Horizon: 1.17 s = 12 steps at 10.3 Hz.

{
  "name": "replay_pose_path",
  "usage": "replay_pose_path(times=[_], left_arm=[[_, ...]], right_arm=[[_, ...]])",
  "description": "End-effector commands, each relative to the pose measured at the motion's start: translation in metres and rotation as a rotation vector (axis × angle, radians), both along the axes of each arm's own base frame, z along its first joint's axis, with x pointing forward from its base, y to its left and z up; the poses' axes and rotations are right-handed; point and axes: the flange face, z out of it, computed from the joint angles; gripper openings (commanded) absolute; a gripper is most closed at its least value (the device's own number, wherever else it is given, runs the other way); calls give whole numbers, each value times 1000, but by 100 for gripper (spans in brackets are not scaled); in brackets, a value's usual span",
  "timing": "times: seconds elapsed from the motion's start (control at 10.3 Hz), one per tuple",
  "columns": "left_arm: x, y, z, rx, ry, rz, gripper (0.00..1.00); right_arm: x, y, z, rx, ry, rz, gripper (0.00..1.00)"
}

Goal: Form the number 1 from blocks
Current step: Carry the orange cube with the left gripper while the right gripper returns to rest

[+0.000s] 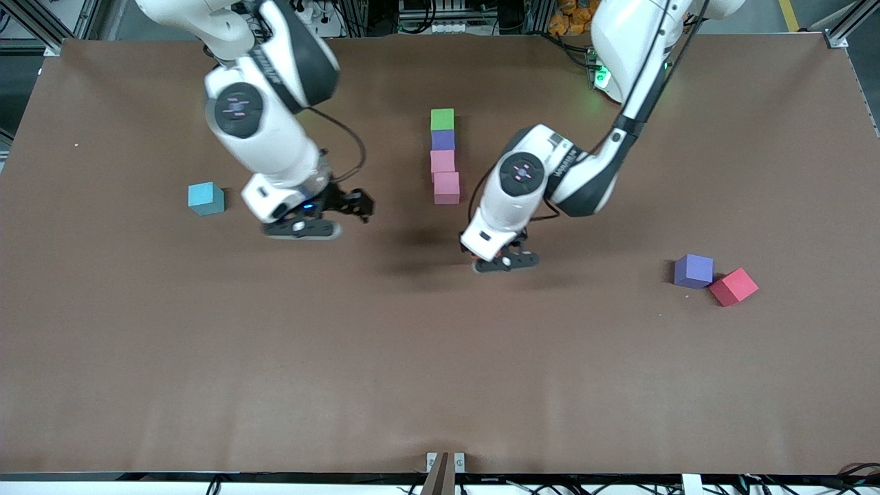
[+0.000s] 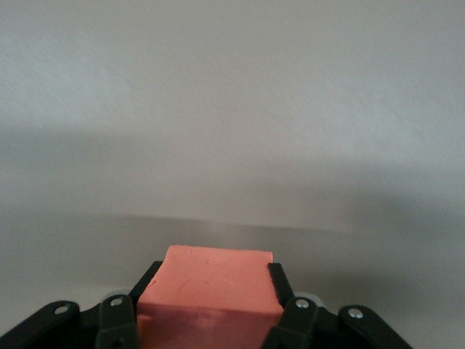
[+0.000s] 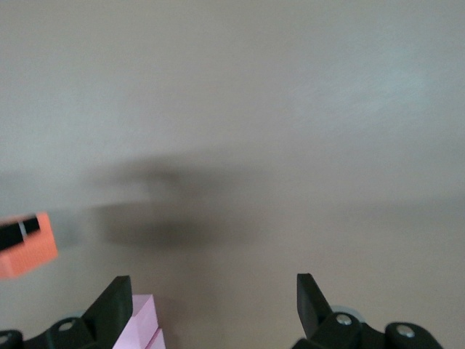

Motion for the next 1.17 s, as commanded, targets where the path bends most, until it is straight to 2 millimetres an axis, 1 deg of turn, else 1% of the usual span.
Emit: replay_pose_path(times=[0.0, 0.1, 0.19, 0.29, 0.39, 0.49, 0.58, 0.68, 0.78, 0.88, 0.97, 1.07], left_arm=[[-18, -20, -4, 0, 22, -3, 0], [-30, -31, -13, 9, 34, 3, 0], [-40, -39, -27, 25, 51, 9, 0], [-49, -47, -38, 33, 61, -1, 0], [-52, -49, -43, 34, 64, -4, 0], [-57, -54, -46, 34, 63, -13, 0], [-57, -55, -45, 31, 61, -14, 0], [-61, -58, -46, 32, 61, -20, 0], [-65, -63, -49, 27, 57, -28, 0], [-67, -65, -51, 23, 53, -32, 0], [-70, -69, -54, 20, 49, -39, 0], [-75, -74, -56, 15, 43, -39, 0]], right_arm=[[19, -64, 33, 4, -42, -35, 100], [27, -90, 49, 6, -77, -3, 100], [30, -111, 67, -1, -80, -6, 100], [35, -129, 83, -40, -84, -15, 100], [38, -142, 97, -112, -103, -5, 100], [37, -150, 112, -146, -126, 14, 100], [38, -181, 123, -151, -128, 21, 100], [36, -204, 138, -156, -114, 70, 100], [34, -225, 149, -160, -104, 111, 100], [32, -241, 157, -163, -117, 124, 100], [31, -258, 161, -163, -122, 117, 100], [31, -267, 161, -165, -115, 114, 100]])
